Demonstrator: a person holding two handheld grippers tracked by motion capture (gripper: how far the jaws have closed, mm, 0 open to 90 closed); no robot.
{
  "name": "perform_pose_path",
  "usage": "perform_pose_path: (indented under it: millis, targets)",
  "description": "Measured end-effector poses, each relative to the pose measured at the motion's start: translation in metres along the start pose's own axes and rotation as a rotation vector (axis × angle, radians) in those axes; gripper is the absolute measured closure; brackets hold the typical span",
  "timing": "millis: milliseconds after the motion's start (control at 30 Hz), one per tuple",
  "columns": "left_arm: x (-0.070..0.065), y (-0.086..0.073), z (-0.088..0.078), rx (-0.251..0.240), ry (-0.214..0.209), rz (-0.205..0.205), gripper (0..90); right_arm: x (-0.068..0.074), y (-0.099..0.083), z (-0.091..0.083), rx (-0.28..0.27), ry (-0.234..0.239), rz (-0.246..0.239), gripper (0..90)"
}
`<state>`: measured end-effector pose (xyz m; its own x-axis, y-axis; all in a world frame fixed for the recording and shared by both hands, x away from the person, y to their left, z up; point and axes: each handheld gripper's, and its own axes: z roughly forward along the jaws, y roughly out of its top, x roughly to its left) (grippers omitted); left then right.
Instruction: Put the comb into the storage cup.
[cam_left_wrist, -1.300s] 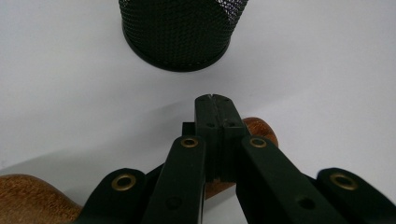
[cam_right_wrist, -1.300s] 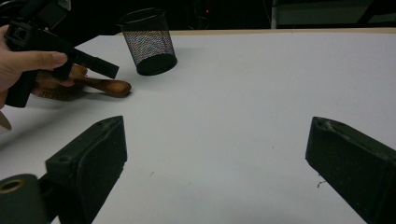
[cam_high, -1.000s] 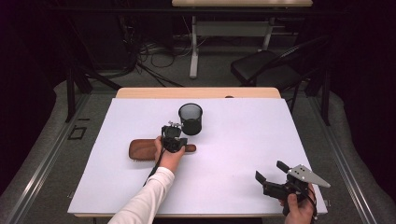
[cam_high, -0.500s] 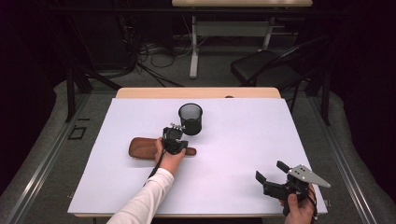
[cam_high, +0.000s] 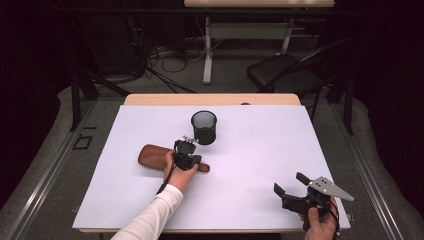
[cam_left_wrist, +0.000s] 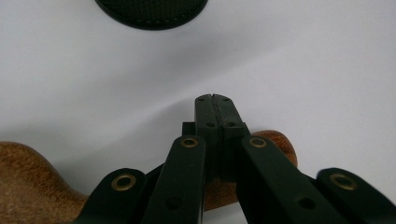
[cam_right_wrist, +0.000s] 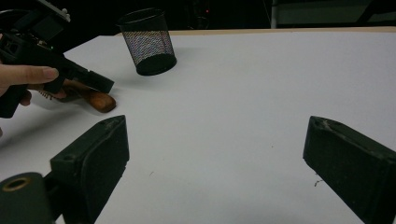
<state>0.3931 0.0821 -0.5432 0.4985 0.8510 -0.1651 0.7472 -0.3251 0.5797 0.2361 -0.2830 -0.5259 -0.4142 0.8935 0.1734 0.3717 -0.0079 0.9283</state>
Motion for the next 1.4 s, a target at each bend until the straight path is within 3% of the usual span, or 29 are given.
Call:
perform_pose_path:
  millis: [800, 1067, 1400]
  targets:
    - [0.000, -0.036, -0.022, 0.008, -0.042, 0.073, 90.0, 0.000, 0.000, 0.000, 0.002, -0.003, 0.006, 6.8]
    - [0.003, -0.048, -0.030, 0.000, -0.037, 0.096, 90.0, 0.000, -0.001, 0.000, -0.001, -0.004, 0.007, 6.9]
    - [0.009, -0.058, -0.041, -0.009, -0.048, 0.090, 90.0, 0.000, -0.001, 0.000, 0.001, -0.002, 0.008, 7.0]
